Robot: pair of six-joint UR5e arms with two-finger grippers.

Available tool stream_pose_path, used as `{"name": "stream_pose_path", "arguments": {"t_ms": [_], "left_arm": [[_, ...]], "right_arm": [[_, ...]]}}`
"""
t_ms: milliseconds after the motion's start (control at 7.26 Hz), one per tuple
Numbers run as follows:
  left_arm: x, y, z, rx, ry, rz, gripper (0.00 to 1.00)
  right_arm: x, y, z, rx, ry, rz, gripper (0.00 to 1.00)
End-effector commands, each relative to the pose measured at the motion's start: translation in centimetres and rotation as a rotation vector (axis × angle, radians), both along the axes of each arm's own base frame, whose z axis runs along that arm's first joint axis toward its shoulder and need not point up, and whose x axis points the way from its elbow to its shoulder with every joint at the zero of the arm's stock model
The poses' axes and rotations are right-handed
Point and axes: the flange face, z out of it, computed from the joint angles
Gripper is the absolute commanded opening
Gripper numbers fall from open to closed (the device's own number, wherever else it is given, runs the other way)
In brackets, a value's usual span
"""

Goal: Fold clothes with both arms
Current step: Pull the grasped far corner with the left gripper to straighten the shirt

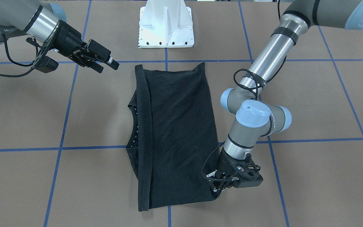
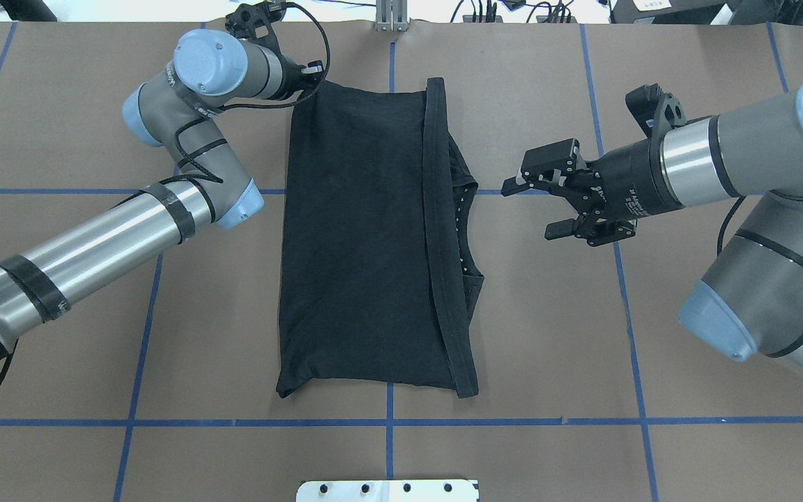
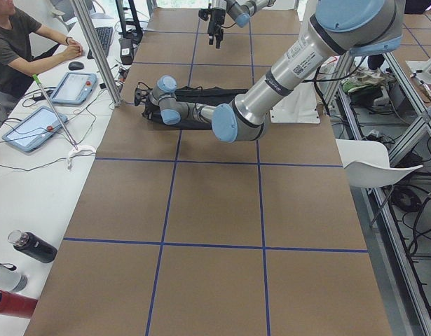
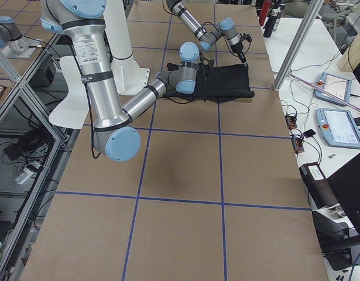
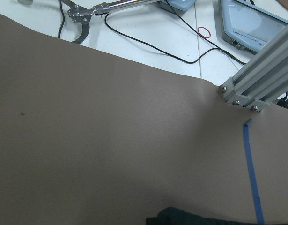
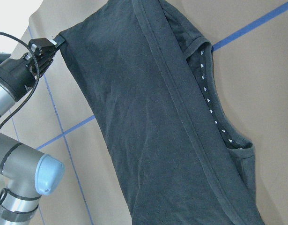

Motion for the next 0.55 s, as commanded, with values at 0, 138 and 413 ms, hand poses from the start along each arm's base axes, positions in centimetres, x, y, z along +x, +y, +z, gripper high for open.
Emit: {"name": "stream_pose_path", "arguments": {"t_ms": [0,138,413], "left_arm": [[1.1,0.6,0.4,0.028,-0.032,-0.046,1.00],[1.0,0.6,-0.1,0.035,-0.026,-0.048,1.00],[-1.4,-0.9,-0.9,0.041,-0.006,-0.077,1.00]], "right_arm": [[0.1,0.1,-0.1,0.002,-0.002,-0.002,1.00],[0.1,0.2,-0.1,0.003,-0.003,-0.003,1.00],[0.4,-0.1,-0.6,0.009,-0.010,0.007,1.00]]}}
